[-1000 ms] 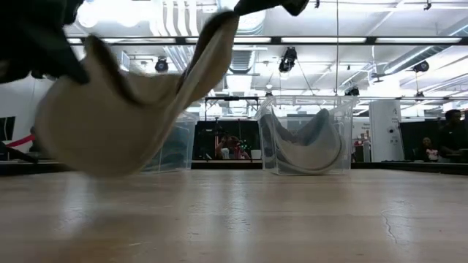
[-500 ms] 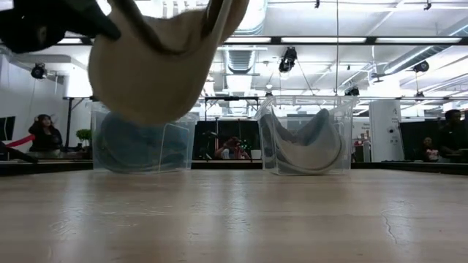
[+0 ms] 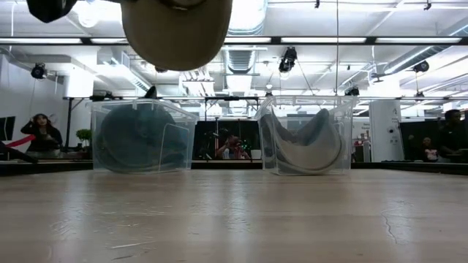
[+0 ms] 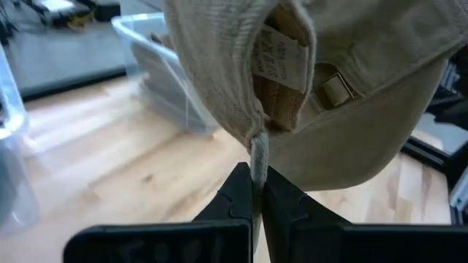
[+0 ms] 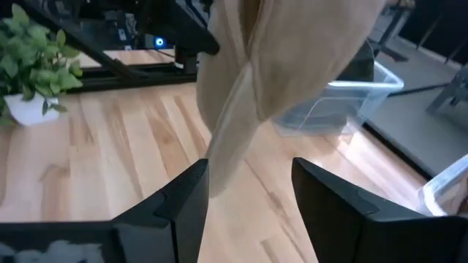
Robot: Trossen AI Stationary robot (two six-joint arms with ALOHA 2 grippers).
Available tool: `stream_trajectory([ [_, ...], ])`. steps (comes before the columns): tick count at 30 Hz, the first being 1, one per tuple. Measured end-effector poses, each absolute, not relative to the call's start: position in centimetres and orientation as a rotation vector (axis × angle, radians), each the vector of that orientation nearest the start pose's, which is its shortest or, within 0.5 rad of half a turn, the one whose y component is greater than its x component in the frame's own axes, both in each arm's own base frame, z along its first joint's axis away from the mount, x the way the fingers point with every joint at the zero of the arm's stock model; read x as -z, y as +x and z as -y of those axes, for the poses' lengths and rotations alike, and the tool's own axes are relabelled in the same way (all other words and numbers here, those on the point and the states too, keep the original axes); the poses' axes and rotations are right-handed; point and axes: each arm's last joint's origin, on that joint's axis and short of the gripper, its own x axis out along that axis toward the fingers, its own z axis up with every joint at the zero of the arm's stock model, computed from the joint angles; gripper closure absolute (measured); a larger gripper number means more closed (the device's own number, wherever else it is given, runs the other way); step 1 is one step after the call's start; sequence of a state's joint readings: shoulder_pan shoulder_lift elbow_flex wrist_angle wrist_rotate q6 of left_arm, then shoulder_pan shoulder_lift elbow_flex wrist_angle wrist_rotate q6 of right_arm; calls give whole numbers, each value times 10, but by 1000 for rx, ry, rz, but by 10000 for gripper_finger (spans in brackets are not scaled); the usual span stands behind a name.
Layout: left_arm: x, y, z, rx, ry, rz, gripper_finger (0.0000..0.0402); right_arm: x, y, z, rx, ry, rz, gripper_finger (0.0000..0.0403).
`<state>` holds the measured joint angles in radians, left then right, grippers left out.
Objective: Pick & Place hat
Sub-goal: Put the brown cap into the right transparent bin
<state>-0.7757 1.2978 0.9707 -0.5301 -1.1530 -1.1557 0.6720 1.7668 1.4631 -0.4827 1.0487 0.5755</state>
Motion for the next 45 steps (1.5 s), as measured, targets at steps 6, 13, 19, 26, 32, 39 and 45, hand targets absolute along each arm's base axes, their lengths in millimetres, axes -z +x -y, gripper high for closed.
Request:
stream_trajectory([
  [6,-280,196,155,-590,-370,-165,395,-288,316,-215,502,24,-371,211],
  [13,-281,197,153,-623,-333,-130,395,-290,320,-215,518,28,-330,211],
  [19,-285,201,153,-629,-317,-108,395,-286,336,-211,527,9,-302,211],
  [26,-287,204,154,-621,-284,-106,395,-283,344,-203,549,-43,-312,211],
  [32,-285,203,154,-622,-279,-109,395,-284,345,-200,610,-75,-288,218],
  [39,-286,204,154,-621,-279,-108,388,-284,350,-194,563,-51,-322,329],
  [45,-285,203,154,-621,-274,-110,379,-285,352,-187,570,-67,-335,383],
])
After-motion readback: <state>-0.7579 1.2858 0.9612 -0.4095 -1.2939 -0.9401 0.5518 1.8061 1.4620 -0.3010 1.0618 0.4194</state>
